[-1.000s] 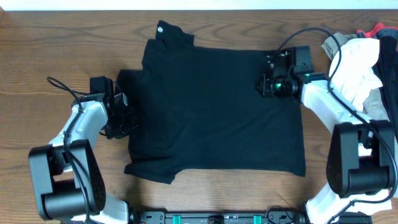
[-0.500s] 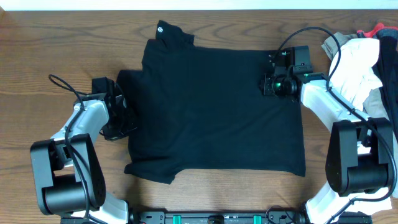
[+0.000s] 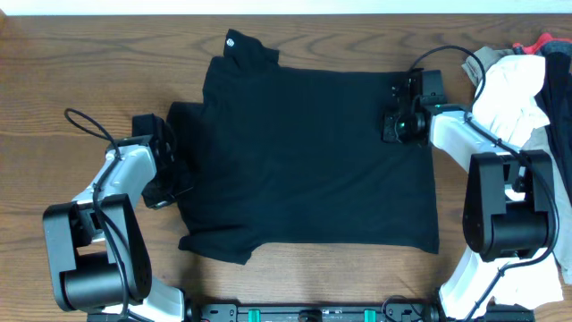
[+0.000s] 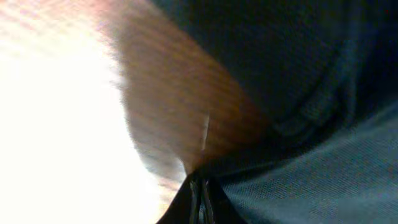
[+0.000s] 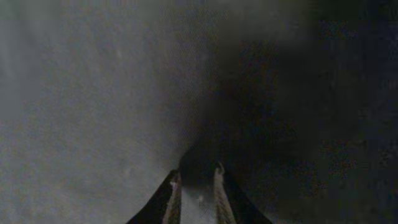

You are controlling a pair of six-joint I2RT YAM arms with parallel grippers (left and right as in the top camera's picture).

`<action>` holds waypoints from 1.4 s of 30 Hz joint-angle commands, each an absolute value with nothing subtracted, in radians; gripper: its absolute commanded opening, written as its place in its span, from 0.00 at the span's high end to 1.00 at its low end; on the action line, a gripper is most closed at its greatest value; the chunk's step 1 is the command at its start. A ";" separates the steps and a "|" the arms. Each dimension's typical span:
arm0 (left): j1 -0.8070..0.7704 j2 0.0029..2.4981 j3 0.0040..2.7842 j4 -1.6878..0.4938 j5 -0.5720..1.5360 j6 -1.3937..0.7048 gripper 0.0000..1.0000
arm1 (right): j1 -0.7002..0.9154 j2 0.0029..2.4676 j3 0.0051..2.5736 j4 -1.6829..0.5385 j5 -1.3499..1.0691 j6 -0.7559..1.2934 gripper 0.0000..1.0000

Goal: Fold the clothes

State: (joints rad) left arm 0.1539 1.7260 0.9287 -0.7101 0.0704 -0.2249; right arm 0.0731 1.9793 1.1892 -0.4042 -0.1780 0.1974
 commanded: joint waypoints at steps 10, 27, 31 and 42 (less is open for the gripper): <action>0.290 1.742 0.902 -0.774 0.031 -0.290 0.94 | -0.008 2.001 1.165 -0.456 -0.192 0.194 0.73; 0.268 1.414 1.126 -0.728 0.363 -0.130 0.72 | 0.002 1.686 1.165 -0.488 -0.404 0.183 0.63; 0.194 1.474 1.126 -0.604 0.407 -0.025 0.72 | 0.034 1.689 1.165 -0.511 -0.435 0.212 0.63; 0.068 1.812 1.126 -0.233 0.422 0.112 0.78 | 0.087 1.689 1.165 -0.575 -0.434 0.205 0.63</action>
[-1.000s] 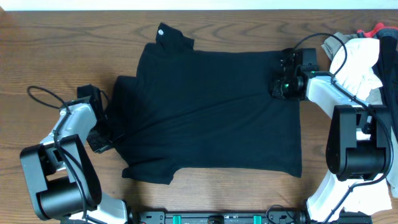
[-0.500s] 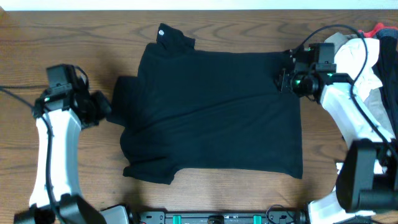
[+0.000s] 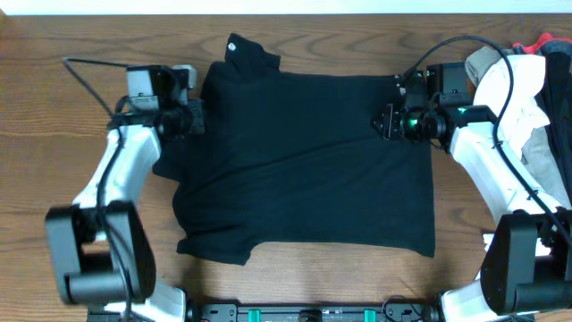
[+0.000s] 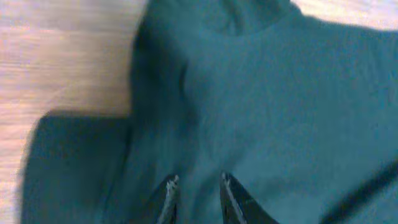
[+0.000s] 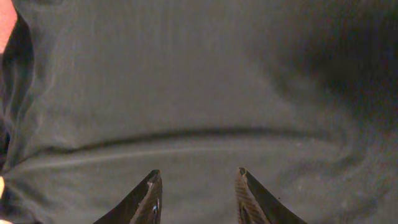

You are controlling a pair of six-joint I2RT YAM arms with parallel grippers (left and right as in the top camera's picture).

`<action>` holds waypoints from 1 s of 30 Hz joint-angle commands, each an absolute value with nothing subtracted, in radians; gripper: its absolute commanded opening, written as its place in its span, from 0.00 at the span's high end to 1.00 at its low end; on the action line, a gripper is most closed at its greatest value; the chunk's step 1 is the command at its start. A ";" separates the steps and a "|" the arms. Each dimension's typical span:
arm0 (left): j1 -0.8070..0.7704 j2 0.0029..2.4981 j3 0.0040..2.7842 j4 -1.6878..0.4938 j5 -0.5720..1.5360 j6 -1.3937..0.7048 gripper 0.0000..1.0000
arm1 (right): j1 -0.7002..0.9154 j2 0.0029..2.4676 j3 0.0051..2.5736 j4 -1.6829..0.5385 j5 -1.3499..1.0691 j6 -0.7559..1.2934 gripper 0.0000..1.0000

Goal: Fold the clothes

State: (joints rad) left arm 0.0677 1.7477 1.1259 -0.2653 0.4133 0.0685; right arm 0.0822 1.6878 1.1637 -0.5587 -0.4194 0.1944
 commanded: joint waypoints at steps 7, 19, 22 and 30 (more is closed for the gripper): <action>0.069 1.978 1.126 -0.112 0.379 0.108 0.81 | 0.087 1.689 1.165 -0.624 -0.434 0.205 0.66; 0.110 2.197 1.250 0.038 0.190 -0.025 0.87 | 0.106 1.689 1.165 -0.625 -0.432 0.216 0.67; 0.119 2.219 1.324 0.017 0.201 -0.047 0.83 | 0.121 1.689 1.165 -0.625 -0.406 0.217 0.66; 0.118 2.183 1.532 -0.225 0.247 -0.043 0.62 | 0.126 1.689 1.165 -0.612 -0.212 0.277 0.57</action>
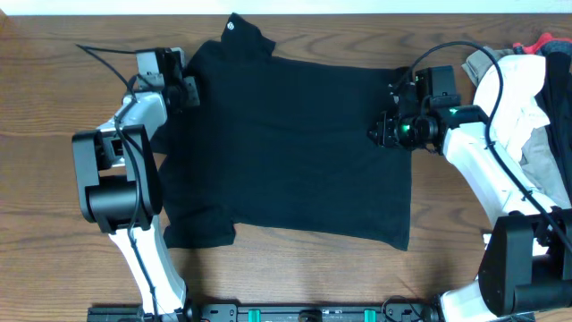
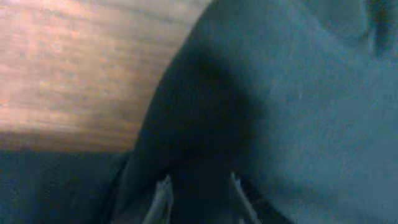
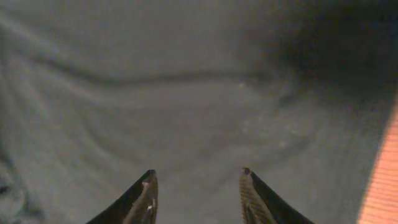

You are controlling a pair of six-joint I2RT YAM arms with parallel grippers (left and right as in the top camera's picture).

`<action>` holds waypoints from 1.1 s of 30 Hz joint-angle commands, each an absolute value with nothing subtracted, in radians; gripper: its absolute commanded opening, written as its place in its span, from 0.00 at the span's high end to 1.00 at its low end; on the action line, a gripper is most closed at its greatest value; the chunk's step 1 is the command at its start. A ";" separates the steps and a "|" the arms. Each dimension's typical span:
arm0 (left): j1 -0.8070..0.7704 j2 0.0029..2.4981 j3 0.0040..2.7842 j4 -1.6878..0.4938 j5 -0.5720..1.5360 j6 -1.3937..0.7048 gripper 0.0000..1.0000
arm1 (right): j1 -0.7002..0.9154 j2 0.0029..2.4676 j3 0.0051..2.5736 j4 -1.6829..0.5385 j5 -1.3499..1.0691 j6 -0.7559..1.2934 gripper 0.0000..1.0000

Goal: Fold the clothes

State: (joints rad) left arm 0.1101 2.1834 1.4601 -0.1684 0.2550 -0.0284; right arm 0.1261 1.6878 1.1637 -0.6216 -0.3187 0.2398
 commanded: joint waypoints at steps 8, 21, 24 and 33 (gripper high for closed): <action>0.120 2.034 1.585 -0.490 0.246 -0.043 0.50 | 0.084 1.798 1.165 -0.470 -0.120 0.277 0.79; 0.118 1.604 1.584 -0.785 0.246 -0.043 0.44 | 0.039 2.086 1.165 -0.161 -0.096 0.303 0.94; 0.118 1.546 1.584 -0.823 0.246 -0.043 0.44 | 0.007 2.153 1.169 -0.133 -0.031 0.303 0.94; 0.118 1.485 1.584 -0.902 0.245 -0.043 0.44 | -0.147 2.209 1.256 -0.177 -0.213 0.228 0.76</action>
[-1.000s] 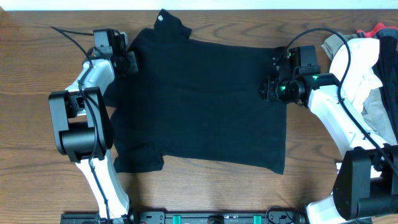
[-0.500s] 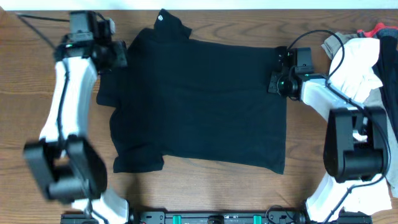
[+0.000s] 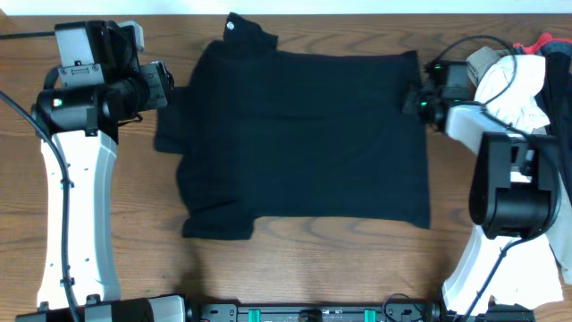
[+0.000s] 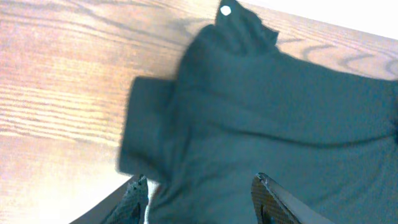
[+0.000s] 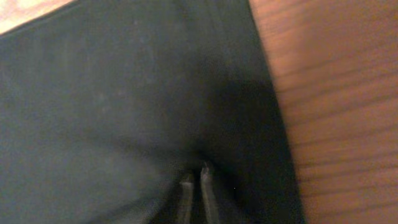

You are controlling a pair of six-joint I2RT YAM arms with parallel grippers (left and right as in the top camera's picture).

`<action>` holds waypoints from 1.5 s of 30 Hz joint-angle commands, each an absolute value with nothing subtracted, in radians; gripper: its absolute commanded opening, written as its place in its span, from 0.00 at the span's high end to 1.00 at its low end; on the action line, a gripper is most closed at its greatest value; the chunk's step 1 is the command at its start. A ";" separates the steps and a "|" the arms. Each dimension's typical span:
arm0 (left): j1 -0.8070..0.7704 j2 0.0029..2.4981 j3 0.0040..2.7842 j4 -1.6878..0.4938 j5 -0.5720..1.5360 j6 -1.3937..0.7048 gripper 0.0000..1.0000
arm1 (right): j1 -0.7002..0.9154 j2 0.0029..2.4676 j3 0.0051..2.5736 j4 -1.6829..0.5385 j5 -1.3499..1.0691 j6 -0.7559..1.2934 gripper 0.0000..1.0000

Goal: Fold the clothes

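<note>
A black T-shirt [image 3: 304, 134] lies spread flat on the wooden table [image 3: 295, 268], its collar [image 3: 234, 27] at the back left. One sleeve [image 3: 172, 134] sticks out on the left. My left gripper [image 3: 164, 85] hangs above the table just left of that sleeve. In the left wrist view the left gripper [image 4: 199, 183] is wide open and holds nothing, with the sleeve [image 4: 146, 124] below it. My right gripper [image 3: 416, 100] sits at the shirt's back right corner. In the right wrist view the right gripper [image 5: 194, 177] is pinched shut on the black cloth [image 5: 112, 93] near its edge.
A heap of white, grey and red clothes [image 3: 518, 80] lies at the right edge, behind the right arm. The table's back edge [image 3: 357, 12] runs close behind the collar. Bare wood [image 5: 336, 106] shows right of the shirt's hem.
The left gripper was low on the shirt's shoulder with a narrow gap; now it is raised, further left and wide open. The right gripper has gone from open over the cloth to shut at the back right corner.
First the left gripper was shut at the left sleeve and the right one sat low on the upper right of the shirt. Then both stood open over the shirt's upper corners. The shirt later lay skewed toward the back. Now it lies squarer, sleeve out.
</note>
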State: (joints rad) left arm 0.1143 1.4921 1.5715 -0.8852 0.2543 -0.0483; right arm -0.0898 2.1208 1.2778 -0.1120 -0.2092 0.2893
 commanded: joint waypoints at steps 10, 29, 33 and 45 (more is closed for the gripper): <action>0.119 1.466 1.584 -1.043 0.196 -0.043 0.43 | -0.178 1.998 1.326 -0.452 -0.381 0.166 0.26; 0.119 1.422 1.228 -1.257 0.246 -0.268 0.44 | -0.165 1.439 1.326 -1.089 -0.392 0.154 0.22; 0.118 1.422 1.052 -1.135 0.337 -0.271 0.44 | -0.159 1.442 1.325 -1.180 -0.347 0.141 0.23; 0.118 1.423 0.643 -0.701 0.352 -0.350 0.38 | -0.156 1.442 1.324 -1.216 -0.329 0.140 0.23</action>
State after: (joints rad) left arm 0.1162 1.4197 0.6884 -0.7563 0.3386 -0.3218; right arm -0.1650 1.4414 1.3247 -1.2144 -0.3408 0.1547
